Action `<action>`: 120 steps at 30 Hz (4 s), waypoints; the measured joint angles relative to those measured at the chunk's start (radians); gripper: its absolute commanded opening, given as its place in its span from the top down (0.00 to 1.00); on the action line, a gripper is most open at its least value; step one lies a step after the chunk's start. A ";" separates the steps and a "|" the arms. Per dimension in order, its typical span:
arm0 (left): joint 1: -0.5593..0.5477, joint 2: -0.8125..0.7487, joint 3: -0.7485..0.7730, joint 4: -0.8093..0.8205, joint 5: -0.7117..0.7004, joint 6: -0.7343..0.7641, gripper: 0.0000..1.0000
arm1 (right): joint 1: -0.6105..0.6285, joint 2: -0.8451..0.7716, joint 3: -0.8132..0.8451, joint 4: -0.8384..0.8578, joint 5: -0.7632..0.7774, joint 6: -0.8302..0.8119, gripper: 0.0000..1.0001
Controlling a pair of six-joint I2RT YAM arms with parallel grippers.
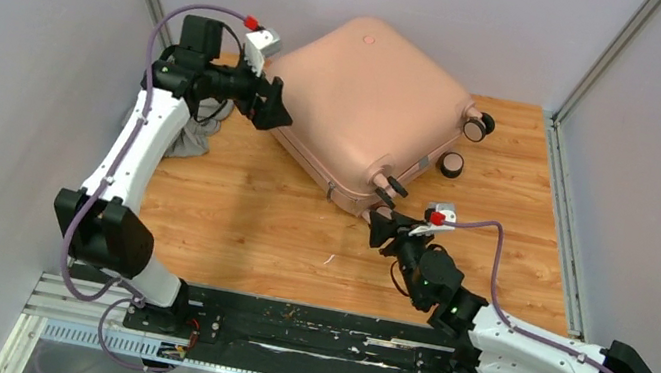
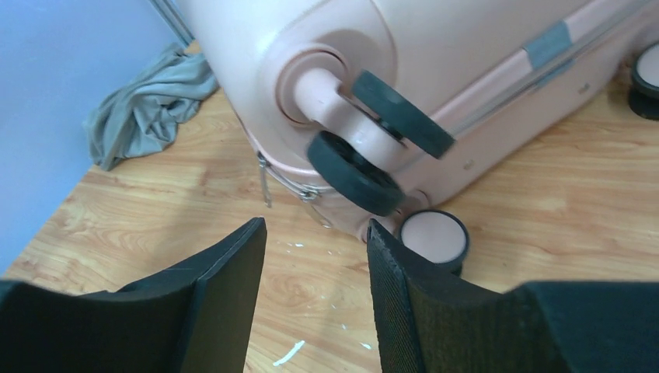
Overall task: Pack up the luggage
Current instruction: Zip the luggage at the center of the board.
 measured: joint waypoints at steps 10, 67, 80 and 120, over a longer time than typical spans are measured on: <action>0.150 0.151 0.018 0.030 -0.011 -0.013 0.02 | -0.070 0.092 -0.005 -0.086 -0.114 0.058 0.50; 0.259 0.795 0.322 0.697 -0.264 -0.536 0.06 | -0.460 0.182 0.158 -0.431 -0.024 0.359 0.74; 0.240 0.697 0.067 0.835 -0.127 -0.446 0.08 | -0.706 0.704 0.600 -0.473 -0.347 0.162 0.79; 0.365 0.029 -0.437 0.423 -0.140 -0.055 0.11 | -0.850 0.053 0.266 -0.692 -0.577 0.140 0.33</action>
